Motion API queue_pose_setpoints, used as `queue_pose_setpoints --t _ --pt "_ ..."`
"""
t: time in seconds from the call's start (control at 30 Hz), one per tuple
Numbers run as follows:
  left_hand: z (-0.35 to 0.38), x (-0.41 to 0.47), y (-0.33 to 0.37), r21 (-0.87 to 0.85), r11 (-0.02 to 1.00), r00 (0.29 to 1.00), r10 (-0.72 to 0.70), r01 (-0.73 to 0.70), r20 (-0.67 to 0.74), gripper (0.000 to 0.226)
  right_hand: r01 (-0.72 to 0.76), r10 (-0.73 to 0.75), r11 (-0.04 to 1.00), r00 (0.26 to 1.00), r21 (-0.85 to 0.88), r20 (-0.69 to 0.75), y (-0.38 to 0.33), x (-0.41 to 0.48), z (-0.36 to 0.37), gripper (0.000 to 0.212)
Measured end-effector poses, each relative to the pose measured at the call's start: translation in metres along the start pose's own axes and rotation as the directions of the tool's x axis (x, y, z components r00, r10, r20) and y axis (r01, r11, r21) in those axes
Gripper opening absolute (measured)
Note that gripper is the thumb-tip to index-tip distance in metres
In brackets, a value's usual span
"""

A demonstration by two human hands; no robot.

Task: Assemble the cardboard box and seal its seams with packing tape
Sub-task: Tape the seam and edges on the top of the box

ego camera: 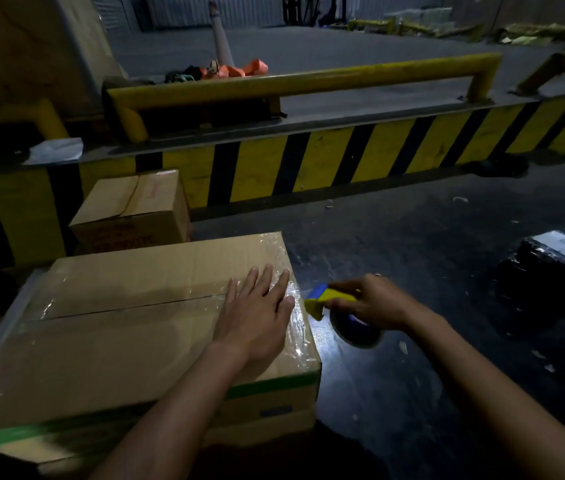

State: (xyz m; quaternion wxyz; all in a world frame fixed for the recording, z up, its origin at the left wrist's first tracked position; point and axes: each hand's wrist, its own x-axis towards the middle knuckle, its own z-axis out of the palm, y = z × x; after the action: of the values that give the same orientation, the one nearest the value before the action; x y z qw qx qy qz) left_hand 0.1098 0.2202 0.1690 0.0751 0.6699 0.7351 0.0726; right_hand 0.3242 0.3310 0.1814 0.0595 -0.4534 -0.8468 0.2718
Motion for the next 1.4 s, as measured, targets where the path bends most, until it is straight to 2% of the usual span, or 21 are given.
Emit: queue_pose_setpoints --t 0.13,0.3,0.33,0.37,0.4,0.43,0.47,0.5,0.53,0.7,0.83,1.0,1.07,1.13,1.17,1.27,1.4 --pt "-0.014 0.005 -0.007 -0.077 0.997 1.000 0.014 -0.014 0.000 0.058 -0.016 0.021 1.000 0.978 0.026 -0.208 -0.032 -0.020 -0.027 0.052" --pt "-0.046 0.022 -0.048 -0.088 0.995 0.999 0.050 -0.049 0.008 0.051 -0.006 0.021 0.999 0.937 0.045 -0.350 -0.083 -0.035 -0.032 0.052" --pt "-0.050 0.026 -0.056 -0.128 0.990 0.998 0.057 -0.057 -0.005 0.048 0.004 0.017 0.999 0.927 0.054 -0.375 -0.093 -0.037 -0.029 0.053" --pt "-0.053 0.030 -0.061 -0.236 0.970 0.999 0.044 -0.050 -0.031 0.045 0.016 0.008 0.998 0.920 0.060 -0.391 -0.102 -0.039 -0.026 0.055" --pt "-0.059 0.034 -0.062 -0.412 0.911 0.998 0.009 -0.031 -0.055 0.044 0.025 -0.001 0.998 0.915 0.055 -0.403 -0.110 -0.041 -0.022 0.056" --pt "-0.067 0.039 -0.060 -0.607 0.795 0.998 -0.040 0.009 -0.038 0.044 0.026 -0.008 0.999 0.909 0.037 -0.417 -0.119 -0.042 -0.018 0.057" --pt "-0.076 0.045 -0.056 -0.764 0.641 0.997 -0.068 0.075 0.040 0.045 0.021 -0.010 1.000 0.900 0.019 -0.435 -0.127 -0.043 -0.014 0.056" --pt "-0.084 0.051 -0.052 -0.855 0.494 0.988 -0.059 0.156 0.146 0.043 0.014 -0.010 1.000 0.889 0.006 -0.458 -0.134 -0.043 -0.011 0.054" --pt "-0.092 0.056 -0.049 -0.893 0.396 0.975 -0.024 0.214 0.222 0.041 0.011 -0.010 1.000 0.877 0.000 -0.481 -0.139 -0.042 -0.008 0.053" --pt "-0.103 0.079 -0.061 -0.914 0.254 0.924 0.132 0.318 0.358 0.032 -0.060 0.050 0.998 0.842 -0.001 -0.537 -0.153 -0.037 0.002 0.056" --pt "-0.112 0.088 -0.074 -0.867 0.265 0.845 0.231 0.422 0.482 0.031 -0.103 0.091 0.995 0.824 0.011 -0.559 -0.166 -0.038 0.011 0.060" --pt "-0.112 0.099 -0.082 -0.827 0.256 0.791 0.253 0.501 0.558 0.020 -0.159 0.156 0.986 0.785 0.049 -0.600 -0.180 -0.038 0.019 0.060" --pt "-0.108 0.106 -0.082 -0.823 0.390 0.814 0.249 0.412 0.525 0.018 -0.201 0.174 0.979 0.783 0.023 -0.597 -0.186 -0.035 0.022 0.059" --pt "-0.107 0.117 -0.080 -0.798 0.560 0.857 0.278 0.223 0.434 0.019 -0.259 0.209 0.966 0.799 -0.010 -0.563 -0.190 -0.031 0.026 0.060" --pt "-0.107 0.123 -0.079 -0.779 0.612 0.874 0.297 0.135 0.385 0.018 -0.281 0.225 0.960 0.806 -0.018 -0.547 -0.192 -0.029 0.026 0.060" --pt "-0.106 0.140 -0.072 -0.753 0.658 0.890 0.350 -0.012 0.292 0.014 -0.311 0.245 0.950 0.804 -0.034 -0.541 -0.196 -0.019 0.024 0.058" --pt "-0.097 0.166 -0.076 -0.756 0.650 0.890 0.388 -0.081 0.239 0.008 -0.360 0.292 0.932 0.793 -0.026 -0.535 -0.192 -0.006 0.020 0.061"
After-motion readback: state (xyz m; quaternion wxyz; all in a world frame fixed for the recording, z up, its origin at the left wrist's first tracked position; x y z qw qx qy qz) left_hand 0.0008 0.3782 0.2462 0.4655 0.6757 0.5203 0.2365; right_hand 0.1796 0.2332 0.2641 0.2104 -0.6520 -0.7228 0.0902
